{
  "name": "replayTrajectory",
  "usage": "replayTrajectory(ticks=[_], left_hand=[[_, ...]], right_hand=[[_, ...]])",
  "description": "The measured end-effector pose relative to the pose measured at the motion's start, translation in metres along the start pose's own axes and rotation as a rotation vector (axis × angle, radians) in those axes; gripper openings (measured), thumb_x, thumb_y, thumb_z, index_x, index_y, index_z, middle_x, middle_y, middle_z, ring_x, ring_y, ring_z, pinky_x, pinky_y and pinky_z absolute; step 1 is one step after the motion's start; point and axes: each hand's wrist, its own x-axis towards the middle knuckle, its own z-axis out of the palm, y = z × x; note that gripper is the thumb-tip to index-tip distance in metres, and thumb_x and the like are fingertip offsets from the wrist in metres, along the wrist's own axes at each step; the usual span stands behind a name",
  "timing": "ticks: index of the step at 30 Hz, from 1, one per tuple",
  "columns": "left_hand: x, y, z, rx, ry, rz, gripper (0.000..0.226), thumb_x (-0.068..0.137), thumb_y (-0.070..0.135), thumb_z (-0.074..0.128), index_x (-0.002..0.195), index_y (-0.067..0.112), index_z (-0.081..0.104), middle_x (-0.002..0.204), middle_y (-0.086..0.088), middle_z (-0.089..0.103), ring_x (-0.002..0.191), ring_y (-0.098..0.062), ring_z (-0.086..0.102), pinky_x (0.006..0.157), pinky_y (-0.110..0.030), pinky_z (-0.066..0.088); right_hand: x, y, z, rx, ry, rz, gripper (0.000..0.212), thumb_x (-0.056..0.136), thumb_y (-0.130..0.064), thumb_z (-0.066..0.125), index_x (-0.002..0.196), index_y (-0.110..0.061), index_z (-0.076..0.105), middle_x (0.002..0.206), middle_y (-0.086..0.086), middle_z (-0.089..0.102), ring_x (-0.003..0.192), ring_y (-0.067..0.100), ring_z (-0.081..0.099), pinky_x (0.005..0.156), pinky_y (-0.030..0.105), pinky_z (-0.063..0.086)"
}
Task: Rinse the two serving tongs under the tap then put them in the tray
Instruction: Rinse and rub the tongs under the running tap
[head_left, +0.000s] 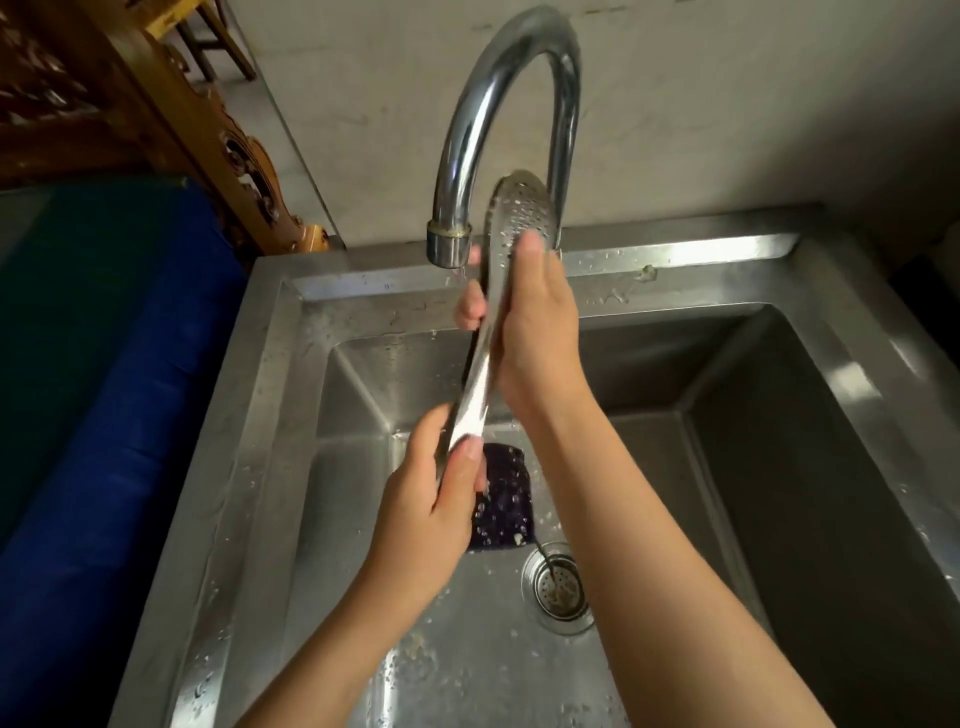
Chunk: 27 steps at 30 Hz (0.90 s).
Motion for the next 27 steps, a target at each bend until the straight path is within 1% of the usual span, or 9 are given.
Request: replayTrajectory(ticks=[2, 5, 8, 11, 14, 16, 20, 23, 27], left_hand=[[0.002, 0.006, 0.004, -0.062, 0.026, -0.040, 0.013, 0.095, 0.026, 0.040, 0.097, 0.026, 0.052, 0.052, 0.008, 0.042, 0.037, -0.003, 0.033, 0.036, -0.016, 0.028], [0.006, 0.011, 0.004, -0.167, 0.088, -0.137, 0.026, 0.091, 0.040, 0.037, 0.073, 0.023, 0.046, 0.043, 0.008, 0.036, 0.031, -0.005, 0.029, 0.033, -0.015, 0.023], [0.011, 0.013, 0.003, -0.230, 0.159, -0.233, 0.039, 0.086, 0.054, 0.033, 0.069, 0.022, 0.047, 0.040, 0.008, 0.040, 0.028, -0.003, 0.034, 0.033, -0.012, 0.025], [0.020, 0.013, 0.009, -0.204, 0.205, -0.201, 0.043, 0.092, 0.052, 0.029, 0.074, 0.017, 0.047, 0.036, 0.009, 0.047, 0.027, -0.002, 0.040, 0.032, -0.010, 0.028], [0.034, 0.015, 0.016, -0.199, 0.270, -0.182, 0.058, 0.093, 0.057, 0.027, 0.092, 0.009, 0.059, 0.044, 0.003, 0.057, 0.036, -0.010, 0.053, 0.035, -0.022, 0.041], [0.043, 0.017, 0.020, -0.258, 0.359, -0.222, 0.055, 0.093, 0.057, 0.028, 0.091, 0.018, 0.066, 0.067, -0.004, 0.070, 0.065, -0.020, 0.069, 0.054, -0.036, 0.053], [0.046, 0.023, 0.023, -0.384, 0.356, -0.339, 0.051, 0.093, 0.055, 0.031, 0.094, 0.020, 0.067, 0.088, -0.002, 0.073, 0.090, -0.014, 0.069, 0.081, -0.036, 0.054], [0.049, 0.026, 0.007, -0.166, 0.190, -0.417, 0.051, 0.090, 0.061, 0.033, 0.100, 0.023, 0.066, 0.084, -0.002, 0.072, 0.074, -0.014, 0.070, 0.061, -0.033, 0.057], [0.072, 0.039, -0.024, -0.149, 0.076, -0.319, 0.046, 0.089, 0.060, 0.039, 0.084, 0.023, 0.067, 0.080, 0.002, 0.072, 0.080, -0.017, 0.067, 0.070, -0.032, 0.053]], right_hand=[[-0.012, 0.006, 0.000, -0.176, -0.066, -0.062, 0.030, 0.101, -0.022, 0.032, 0.124, -0.004, 0.040, 0.078, -0.001, 0.059, 0.058, 0.011, 0.057, 0.060, 0.024, 0.052], [-0.034, 0.017, -0.003, -0.242, -0.166, -0.156, 0.047, 0.099, -0.011, 0.038, 0.143, -0.023, 0.026, 0.111, 0.003, 0.060, 0.085, 0.013, 0.065, 0.076, 0.025, 0.057], [-0.047, 0.021, 0.000, -0.304, -0.125, -0.170, 0.026, 0.097, -0.011, 0.044, 0.119, -0.018, 0.056, 0.122, 0.006, 0.057, 0.102, 0.020, 0.064, 0.087, 0.035, 0.056], [-0.046, 0.018, -0.002, -0.420, -0.012, -0.092, 0.026, 0.096, -0.019, 0.048, 0.092, -0.005, 0.070, 0.096, -0.012, 0.066, 0.111, 0.019, 0.060, 0.100, 0.048, 0.045], [-0.048, 0.017, -0.006, -0.523, -0.055, -0.084, 0.032, 0.096, -0.018, 0.048, 0.079, -0.002, 0.069, 0.083, 0.003, 0.063, 0.089, 0.019, 0.061, 0.084, 0.034, 0.049], [-0.054, 0.021, -0.008, -0.587, -0.102, -0.064, 0.035, 0.096, -0.016, 0.048, 0.063, -0.011, 0.061, 0.066, 0.004, 0.054, 0.065, 0.014, 0.052, 0.064, 0.026, 0.043], [-0.059, 0.026, -0.014, -0.601, -0.148, -0.001, 0.030, 0.095, -0.015, 0.048, 0.070, -0.017, 0.063, 0.067, -0.005, 0.056, 0.064, 0.005, 0.053, 0.062, 0.018, 0.045], [-0.052, 0.020, -0.023, -0.592, -0.109, 0.015, 0.026, 0.096, -0.016, 0.047, 0.082, -0.006, 0.066, 0.064, -0.002, 0.058, 0.059, 0.005, 0.053, 0.059, 0.023, 0.047], [-0.041, 0.007, -0.028, -0.597, -0.158, 0.009, 0.033, 0.098, -0.020, 0.045, 0.072, -0.012, 0.064, 0.054, -0.005, 0.046, 0.049, 0.006, 0.037, 0.048, 0.014, 0.033]])
